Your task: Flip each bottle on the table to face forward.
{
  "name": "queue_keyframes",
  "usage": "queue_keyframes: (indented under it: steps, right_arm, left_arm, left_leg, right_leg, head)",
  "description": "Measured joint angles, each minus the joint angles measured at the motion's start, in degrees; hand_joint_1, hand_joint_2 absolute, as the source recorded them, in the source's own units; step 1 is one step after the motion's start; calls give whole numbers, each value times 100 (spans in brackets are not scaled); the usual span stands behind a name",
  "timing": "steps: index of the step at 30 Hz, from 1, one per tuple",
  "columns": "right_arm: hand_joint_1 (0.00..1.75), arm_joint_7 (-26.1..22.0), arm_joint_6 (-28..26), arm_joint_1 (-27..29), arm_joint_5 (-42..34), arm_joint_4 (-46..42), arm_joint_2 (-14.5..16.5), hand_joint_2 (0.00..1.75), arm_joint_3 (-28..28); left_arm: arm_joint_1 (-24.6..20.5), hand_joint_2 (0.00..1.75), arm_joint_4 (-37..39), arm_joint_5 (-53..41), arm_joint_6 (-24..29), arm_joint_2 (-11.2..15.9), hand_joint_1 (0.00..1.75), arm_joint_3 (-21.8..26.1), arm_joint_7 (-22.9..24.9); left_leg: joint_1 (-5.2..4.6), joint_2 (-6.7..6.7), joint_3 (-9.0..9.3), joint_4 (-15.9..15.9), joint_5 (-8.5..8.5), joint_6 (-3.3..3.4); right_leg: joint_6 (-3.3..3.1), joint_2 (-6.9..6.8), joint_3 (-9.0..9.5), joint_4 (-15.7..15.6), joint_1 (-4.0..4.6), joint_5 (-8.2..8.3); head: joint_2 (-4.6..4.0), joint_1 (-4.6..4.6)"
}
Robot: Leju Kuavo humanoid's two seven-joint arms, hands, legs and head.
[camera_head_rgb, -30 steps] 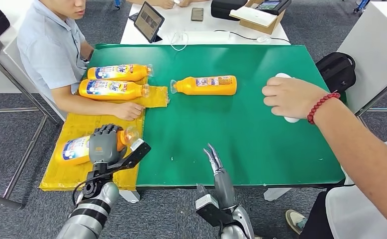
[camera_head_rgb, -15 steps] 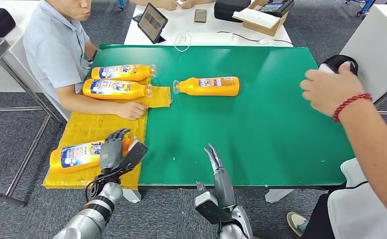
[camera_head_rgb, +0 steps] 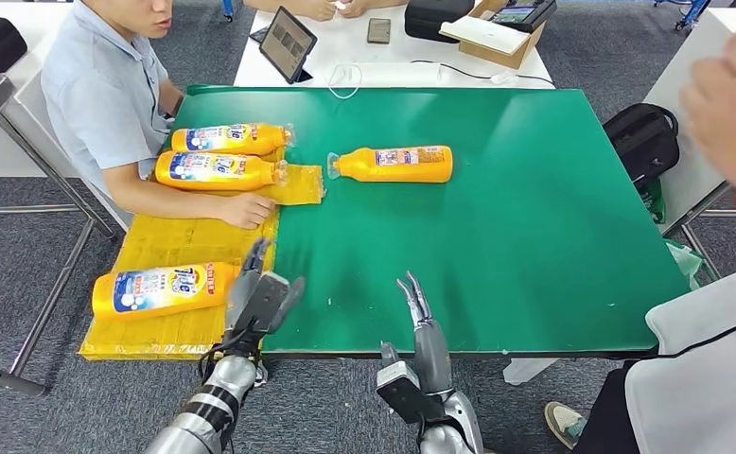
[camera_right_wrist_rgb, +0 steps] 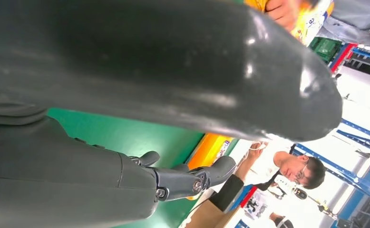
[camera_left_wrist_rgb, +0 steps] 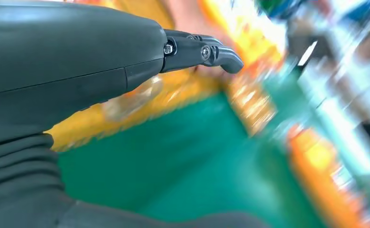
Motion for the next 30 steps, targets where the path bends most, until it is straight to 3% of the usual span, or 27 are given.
queue_keyframes:
  steps: [3, 7, 11, 14, 18, 25, 30]
  right_arm:
    - [0, 0, -52, 3, -28, -5, -7, 0, 27]
    - [0, 0, -216, -7, 166, -17, -37, 175, 105]
    - [0, 143, -450, -99, 1251, 9, -155, 175, 44]
    - [0, 440, -496, -288, 2543, 108, -327, 175, -245]
    - [0, 680, -513, -678, 3503, 378, -602, 175, -731]
    - [0, 1070, -523, -1525, 3960, 1208, -1058, 175, -1144]
    - [0, 1163, -525, -1741, 4236, 1649, -1194, 175, -1325]
  left_arm:
    - [290, 0, -666, 549, 541, 9, 0, -422, -373]
    - [658, 0, -1673, 1298, 974, 45, 0, -963, -736]
    - [968, 175, -2604, 1927, 847, 120, 0, -1474, -766]
    - [1172, 175, -3156, 2405, 557, 195, 0, -1780, -680]
    - [1417, 175, -3684, 2719, 429, 287, 0, -2049, -731]
    - [1761, 175, -4243, 2746, 731, 407, 0, -2278, -854]
    - [1930, 175, -4264, 2784, 731, 452, 0, -2304, -586]
  left_leg:
    - [0, -1, -17, 0, 0, 0]
    - [-1, -3, -27, 0, -2, 0]
    - [-2, -3, -30, 0, -3, 0]
    - [-4, -3, -30, 1, -2, 1]
    - [-6, -2, -30, 2, -1, 3]
    - [-6, -3, -29, 4, -1, 3]
    - [-5, -4, -31, 3, -2, 2]
  right_leg:
    - [0, 0, -14, 0, 0, 0]
    - [1, -1, -22, 0, -1, -1]
    - [1, -1, -25, -2, -1, -1]
    - [1, -1, -25, -2, -2, -1]
    - [3, 0, -23, -2, -3, 2]
    - [5, -1, -24, -2, -3, 3]
    - [5, -1, -26, -2, -2, 1]
  head:
    - [0, 0]
    - [0, 1]
    - [0, 1]
    - [0, 1]
    - [0, 1]
    - [0, -1]
    - [0, -1]
